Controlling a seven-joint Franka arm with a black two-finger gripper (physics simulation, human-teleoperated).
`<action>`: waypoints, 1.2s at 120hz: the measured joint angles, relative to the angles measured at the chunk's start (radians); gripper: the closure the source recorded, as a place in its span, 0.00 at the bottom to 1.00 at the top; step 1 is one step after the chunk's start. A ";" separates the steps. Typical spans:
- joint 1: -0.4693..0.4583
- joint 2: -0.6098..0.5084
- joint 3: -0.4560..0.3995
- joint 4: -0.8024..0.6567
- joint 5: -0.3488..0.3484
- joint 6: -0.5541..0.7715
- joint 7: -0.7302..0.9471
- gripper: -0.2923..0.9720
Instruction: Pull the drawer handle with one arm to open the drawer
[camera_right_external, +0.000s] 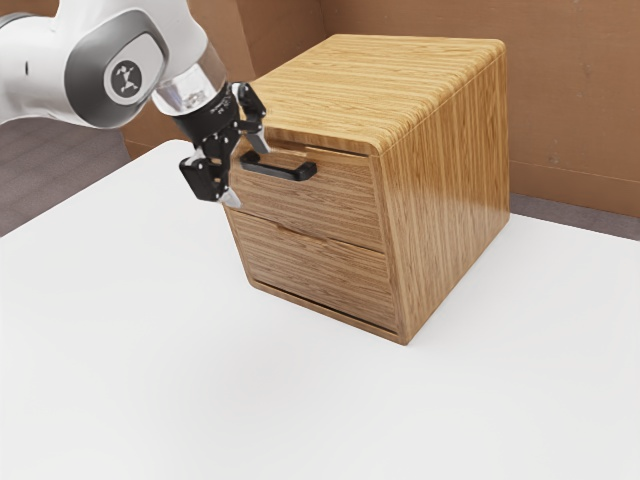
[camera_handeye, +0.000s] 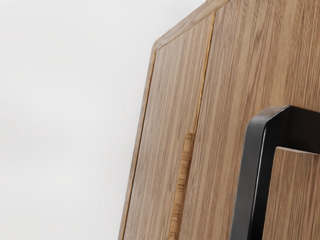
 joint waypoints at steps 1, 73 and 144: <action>0.002 0.000 0.000 0.000 0.000 0.000 0.000 0.23; 0.066 0.019 -0.001 0.002 0.001 0.021 -0.001 0.23; 0.075 0.048 -0.001 0.002 -0.003 0.043 -0.001 0.23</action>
